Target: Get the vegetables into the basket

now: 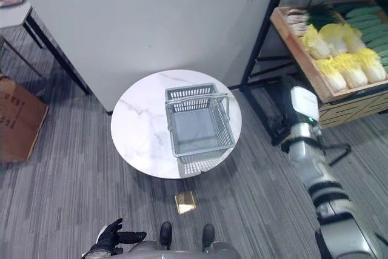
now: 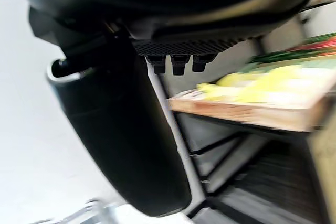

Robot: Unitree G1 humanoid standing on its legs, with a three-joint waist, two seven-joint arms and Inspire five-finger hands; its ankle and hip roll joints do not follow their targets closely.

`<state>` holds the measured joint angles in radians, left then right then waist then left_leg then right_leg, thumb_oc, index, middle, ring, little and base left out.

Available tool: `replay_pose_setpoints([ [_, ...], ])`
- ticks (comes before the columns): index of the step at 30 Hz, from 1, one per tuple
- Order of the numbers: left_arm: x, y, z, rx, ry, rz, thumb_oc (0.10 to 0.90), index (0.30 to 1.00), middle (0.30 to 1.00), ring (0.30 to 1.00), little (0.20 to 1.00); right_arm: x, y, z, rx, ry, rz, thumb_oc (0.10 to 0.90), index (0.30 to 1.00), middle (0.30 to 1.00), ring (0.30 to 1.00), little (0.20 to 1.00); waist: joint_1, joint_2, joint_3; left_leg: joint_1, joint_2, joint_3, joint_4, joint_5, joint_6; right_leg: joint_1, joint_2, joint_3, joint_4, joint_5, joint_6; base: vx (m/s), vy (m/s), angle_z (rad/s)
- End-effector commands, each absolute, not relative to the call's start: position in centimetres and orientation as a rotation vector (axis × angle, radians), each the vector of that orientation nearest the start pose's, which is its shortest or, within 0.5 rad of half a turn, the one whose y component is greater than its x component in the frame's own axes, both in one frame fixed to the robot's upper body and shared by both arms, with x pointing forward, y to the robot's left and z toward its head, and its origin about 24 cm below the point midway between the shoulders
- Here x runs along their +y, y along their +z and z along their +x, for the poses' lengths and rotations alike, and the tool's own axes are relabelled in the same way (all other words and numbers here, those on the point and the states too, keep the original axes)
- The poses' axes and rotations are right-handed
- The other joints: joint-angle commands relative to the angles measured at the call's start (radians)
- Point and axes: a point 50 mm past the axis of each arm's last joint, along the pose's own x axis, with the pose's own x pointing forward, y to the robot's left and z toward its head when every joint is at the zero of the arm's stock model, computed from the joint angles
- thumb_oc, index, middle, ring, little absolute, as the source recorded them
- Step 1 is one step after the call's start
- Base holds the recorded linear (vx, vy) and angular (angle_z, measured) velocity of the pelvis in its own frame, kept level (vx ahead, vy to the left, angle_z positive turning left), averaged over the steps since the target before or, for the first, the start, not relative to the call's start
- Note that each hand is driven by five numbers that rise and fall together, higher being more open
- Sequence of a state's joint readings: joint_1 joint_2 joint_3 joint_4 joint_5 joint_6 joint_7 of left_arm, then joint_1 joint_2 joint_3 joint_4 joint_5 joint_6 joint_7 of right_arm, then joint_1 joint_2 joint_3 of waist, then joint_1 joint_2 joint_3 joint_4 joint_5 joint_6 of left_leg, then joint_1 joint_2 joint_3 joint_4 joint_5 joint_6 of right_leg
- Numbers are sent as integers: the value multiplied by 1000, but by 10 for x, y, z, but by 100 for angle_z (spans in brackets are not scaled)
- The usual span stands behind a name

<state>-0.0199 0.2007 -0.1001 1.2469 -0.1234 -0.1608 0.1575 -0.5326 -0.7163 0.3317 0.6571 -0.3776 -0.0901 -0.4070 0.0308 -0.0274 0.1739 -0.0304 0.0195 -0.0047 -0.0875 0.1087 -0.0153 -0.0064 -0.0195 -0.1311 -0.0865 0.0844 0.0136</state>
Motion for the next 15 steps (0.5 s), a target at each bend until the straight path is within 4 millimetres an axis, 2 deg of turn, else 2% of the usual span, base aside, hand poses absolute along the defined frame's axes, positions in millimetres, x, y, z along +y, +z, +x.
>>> replay_pose_setpoints([
  [1,237,-152,116,1040,241,291,900,1000,1000,1000,1000,-263,161,356,-340,-296,-1163,900,1000,1000,1000,1000,26,-44,27,10,47,-16,0,-41,-33,-11,-104,31,19,58,93,-126,-35,16],
  [2,235,-152,119,1034,235,293,900,1000,1000,1000,1000,-251,185,367,-403,-279,-1152,900,1000,1000,1000,1000,34,-45,46,-15,48,-21,0,-30,-36,-37,-101,30,21,65,91,-84,-22,19],
  [3,233,-151,122,1028,233,288,900,1000,1000,1000,1000,-247,191,371,-418,-279,-1154,900,1000,1000,1000,1000,34,-43,50,-27,48,-22,0,-26,-36,-49,-100,29,22,67,90,-103,-36,17],
  [6,230,-151,126,1013,234,279,900,1000,1000,1000,1000,-237,228,385,-470,-274,-1220,900,1000,1000,1000,1000,48,-46,72,-69,52,-24,0,-10,-39,-91,-95,36,23,76,86,-34,-15,7],
  [12,229,-149,131,999,228,279,900,1000,1000,1000,1000,-235,252,394,-476,-296,-1269,900,1000,1000,1000,1000,60,-45,97,-96,49,-36,6,-2,-38,-123,-92,39,44,65,79,0,0,0],
  [15,227,-149,134,991,222,284,900,1000,1000,1000,1000,-235,256,396,-470,-311,-1260,900,1000,1000,1000,1000,60,-42,103,-101,48,-43,5,0,-37,-132,-93,39,57,58,77,0,0,0],
])
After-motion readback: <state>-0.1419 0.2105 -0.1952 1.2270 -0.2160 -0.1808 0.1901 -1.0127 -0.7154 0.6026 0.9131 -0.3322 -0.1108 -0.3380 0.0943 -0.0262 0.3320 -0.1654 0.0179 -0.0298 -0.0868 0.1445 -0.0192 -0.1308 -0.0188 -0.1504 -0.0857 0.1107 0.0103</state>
